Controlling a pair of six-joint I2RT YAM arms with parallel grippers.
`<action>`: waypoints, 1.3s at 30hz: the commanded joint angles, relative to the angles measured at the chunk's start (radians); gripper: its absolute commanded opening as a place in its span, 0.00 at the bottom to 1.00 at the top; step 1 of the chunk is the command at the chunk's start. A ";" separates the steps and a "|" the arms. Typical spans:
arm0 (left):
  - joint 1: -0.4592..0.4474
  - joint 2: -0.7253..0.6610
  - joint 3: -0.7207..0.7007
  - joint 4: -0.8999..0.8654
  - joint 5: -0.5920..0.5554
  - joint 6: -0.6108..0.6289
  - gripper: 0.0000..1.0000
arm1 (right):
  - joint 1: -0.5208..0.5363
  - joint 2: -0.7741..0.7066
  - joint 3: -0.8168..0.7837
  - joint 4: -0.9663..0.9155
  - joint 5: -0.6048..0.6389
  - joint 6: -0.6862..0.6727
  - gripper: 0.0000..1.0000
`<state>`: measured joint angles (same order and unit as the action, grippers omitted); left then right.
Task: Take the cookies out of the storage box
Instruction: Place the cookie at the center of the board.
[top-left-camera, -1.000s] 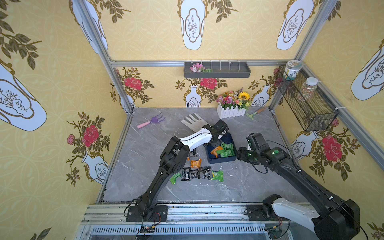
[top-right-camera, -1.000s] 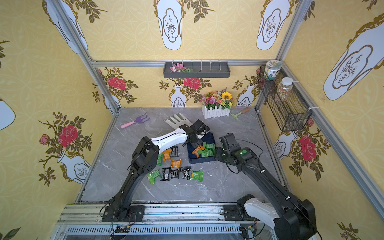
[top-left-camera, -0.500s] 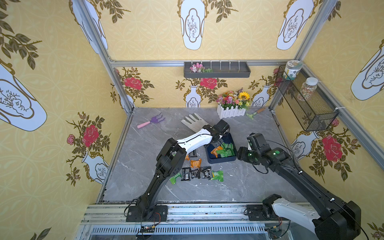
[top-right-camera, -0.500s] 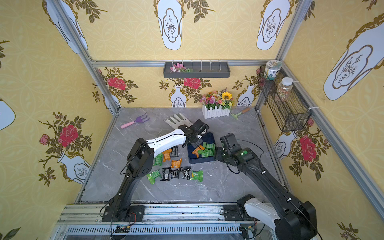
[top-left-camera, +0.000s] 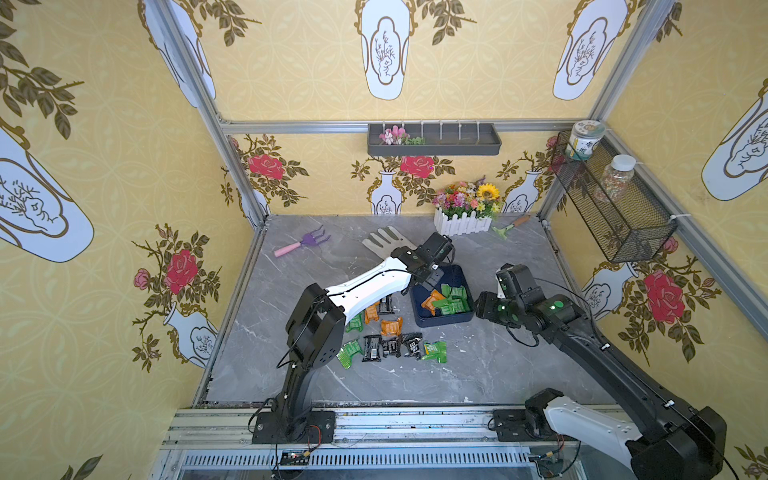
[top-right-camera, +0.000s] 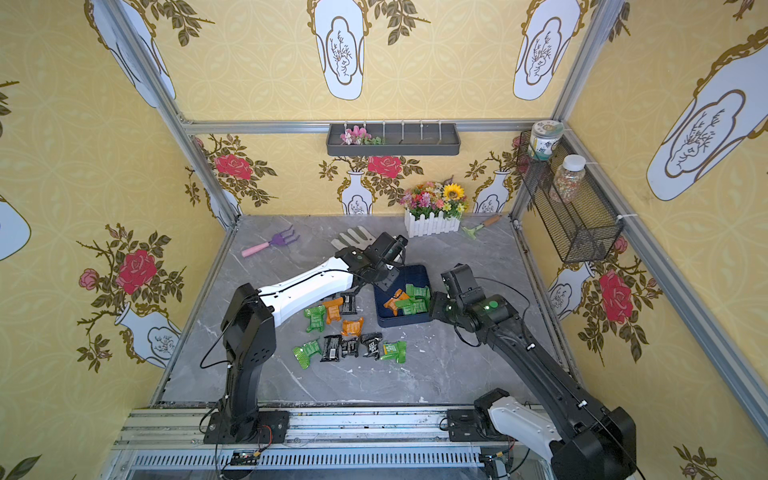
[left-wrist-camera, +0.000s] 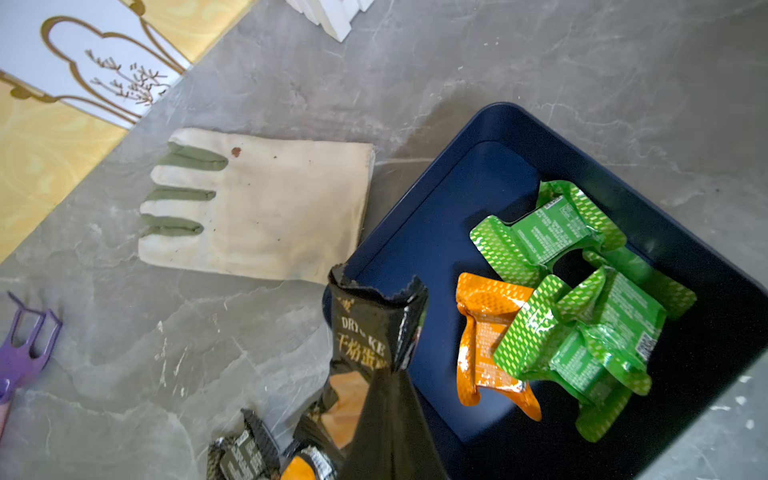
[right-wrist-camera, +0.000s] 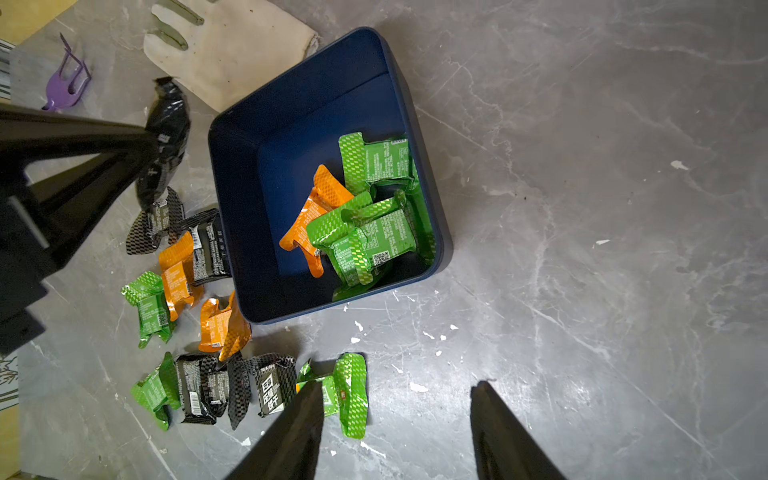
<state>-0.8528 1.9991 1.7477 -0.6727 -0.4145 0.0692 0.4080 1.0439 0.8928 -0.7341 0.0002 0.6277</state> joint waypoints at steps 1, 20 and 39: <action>0.000 -0.062 -0.058 -0.051 -0.077 -0.187 0.00 | 0.002 0.004 0.014 0.002 0.000 -0.005 0.60; 0.251 -0.595 -0.863 -0.009 -0.112 -0.847 0.00 | 0.032 0.063 0.011 0.081 -0.039 0.000 0.60; 0.290 -0.625 -0.963 0.186 -0.049 -0.748 0.37 | 0.072 0.103 0.043 0.071 -0.015 -0.002 0.59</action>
<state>-0.5632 1.4052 0.7757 -0.5240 -0.4820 -0.7151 0.4778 1.1461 0.9264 -0.6735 -0.0284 0.6319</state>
